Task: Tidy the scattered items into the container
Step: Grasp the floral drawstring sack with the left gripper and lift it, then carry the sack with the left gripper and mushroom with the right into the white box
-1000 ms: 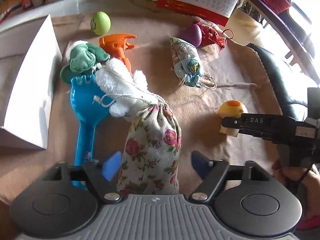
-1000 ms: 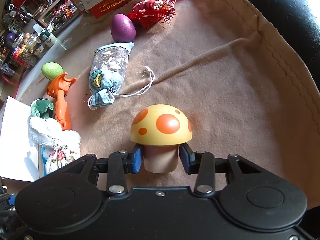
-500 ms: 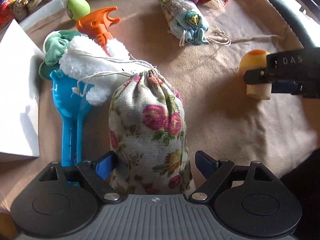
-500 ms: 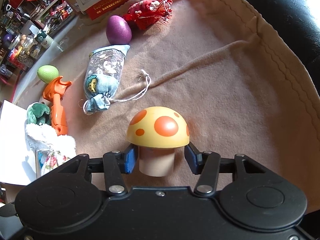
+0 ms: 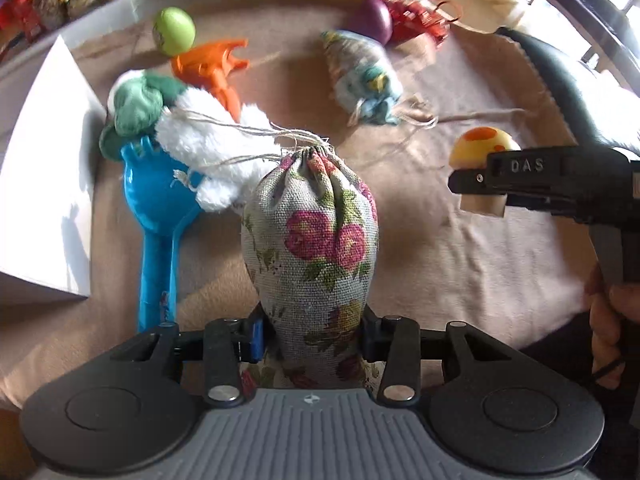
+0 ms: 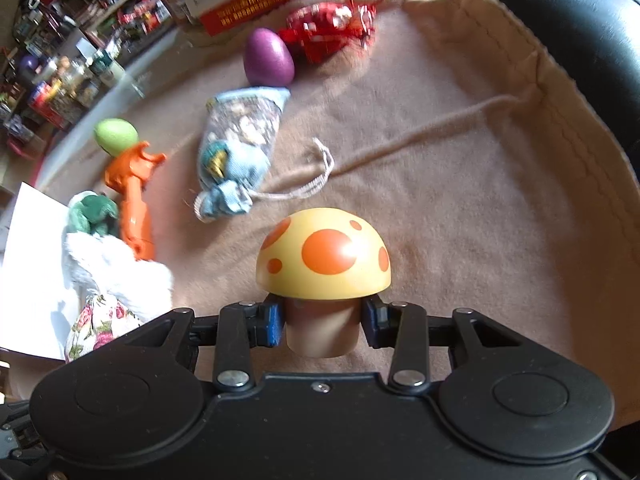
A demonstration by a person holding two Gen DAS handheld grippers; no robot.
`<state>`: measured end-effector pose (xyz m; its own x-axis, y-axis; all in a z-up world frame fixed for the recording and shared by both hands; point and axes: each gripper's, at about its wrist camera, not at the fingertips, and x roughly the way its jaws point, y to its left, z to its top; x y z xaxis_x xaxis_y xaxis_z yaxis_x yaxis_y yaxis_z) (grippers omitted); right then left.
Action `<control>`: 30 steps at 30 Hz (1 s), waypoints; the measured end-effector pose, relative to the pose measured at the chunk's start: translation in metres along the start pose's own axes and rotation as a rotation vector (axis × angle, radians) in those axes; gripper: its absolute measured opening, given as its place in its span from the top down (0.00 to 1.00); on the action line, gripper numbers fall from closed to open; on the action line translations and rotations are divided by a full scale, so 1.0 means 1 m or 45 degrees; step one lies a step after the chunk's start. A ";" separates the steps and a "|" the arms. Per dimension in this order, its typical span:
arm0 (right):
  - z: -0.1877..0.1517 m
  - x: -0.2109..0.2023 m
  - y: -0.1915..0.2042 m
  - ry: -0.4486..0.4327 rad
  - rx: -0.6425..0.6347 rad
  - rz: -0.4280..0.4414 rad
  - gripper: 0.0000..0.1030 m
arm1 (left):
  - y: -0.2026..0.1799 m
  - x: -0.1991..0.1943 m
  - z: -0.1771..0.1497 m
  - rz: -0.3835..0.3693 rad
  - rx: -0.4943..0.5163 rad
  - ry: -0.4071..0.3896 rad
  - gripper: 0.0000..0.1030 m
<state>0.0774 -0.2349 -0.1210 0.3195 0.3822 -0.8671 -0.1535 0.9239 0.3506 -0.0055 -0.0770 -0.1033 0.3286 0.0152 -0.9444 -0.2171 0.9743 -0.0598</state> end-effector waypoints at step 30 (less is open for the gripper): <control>0.021 -0.067 0.047 -0.185 -0.080 0.120 0.60 | 0.042 -0.155 0.063 0.151 0.069 -0.311 0.58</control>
<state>0.0680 -0.2170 -0.0392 0.4318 0.4701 -0.7697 -0.2458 0.8824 0.4011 -0.0075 -0.0240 0.0612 0.5169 0.1771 -0.8375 -0.2199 0.9730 0.0700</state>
